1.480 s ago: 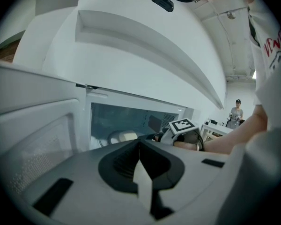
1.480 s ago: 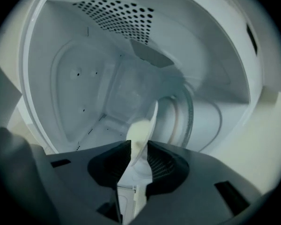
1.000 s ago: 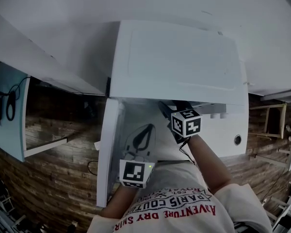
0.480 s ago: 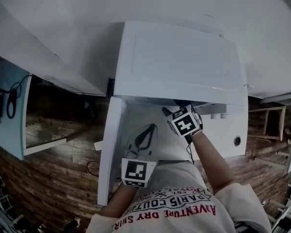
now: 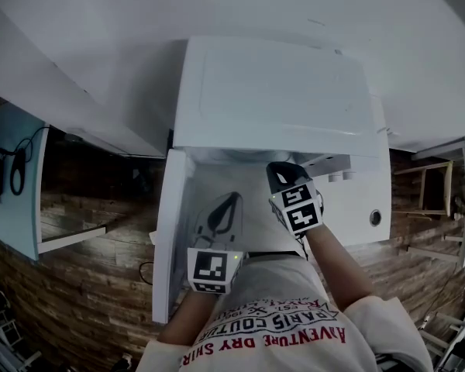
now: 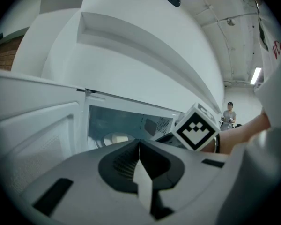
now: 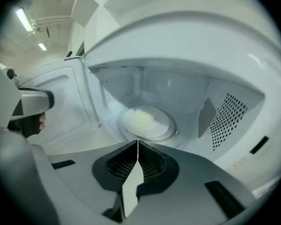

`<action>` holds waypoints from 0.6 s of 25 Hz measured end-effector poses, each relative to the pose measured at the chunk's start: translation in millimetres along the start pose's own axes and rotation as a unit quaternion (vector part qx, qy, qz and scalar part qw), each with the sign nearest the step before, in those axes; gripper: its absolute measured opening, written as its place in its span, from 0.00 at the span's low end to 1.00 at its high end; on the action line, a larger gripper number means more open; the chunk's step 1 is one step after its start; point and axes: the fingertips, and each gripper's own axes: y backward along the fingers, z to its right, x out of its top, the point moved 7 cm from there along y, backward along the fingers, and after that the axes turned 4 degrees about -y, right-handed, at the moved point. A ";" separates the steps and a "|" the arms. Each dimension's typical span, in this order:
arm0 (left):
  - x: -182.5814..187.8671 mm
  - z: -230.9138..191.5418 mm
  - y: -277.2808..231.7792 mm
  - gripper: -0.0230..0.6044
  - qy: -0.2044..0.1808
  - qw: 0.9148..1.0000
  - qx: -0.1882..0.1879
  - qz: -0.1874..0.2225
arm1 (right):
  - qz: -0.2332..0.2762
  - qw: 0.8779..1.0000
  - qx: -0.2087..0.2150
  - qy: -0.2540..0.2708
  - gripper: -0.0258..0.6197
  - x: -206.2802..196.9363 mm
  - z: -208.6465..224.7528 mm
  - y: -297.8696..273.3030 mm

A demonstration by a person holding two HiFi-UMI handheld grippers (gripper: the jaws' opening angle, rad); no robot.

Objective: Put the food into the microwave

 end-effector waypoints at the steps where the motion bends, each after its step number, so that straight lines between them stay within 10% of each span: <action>1: 0.5 0.7 1.8 0.05 -0.002 1.000 0.002 0.002 | 0.021 1.000 -0.002 0.001 0.06 2.4 -3.3 9.4; 15: 46.9 13.7 23.9 0.05 -0.053 0.996 0.010 0.068 | 0.269 0.962 0.009 -0.042 0.06 34.0 -34.2 129.8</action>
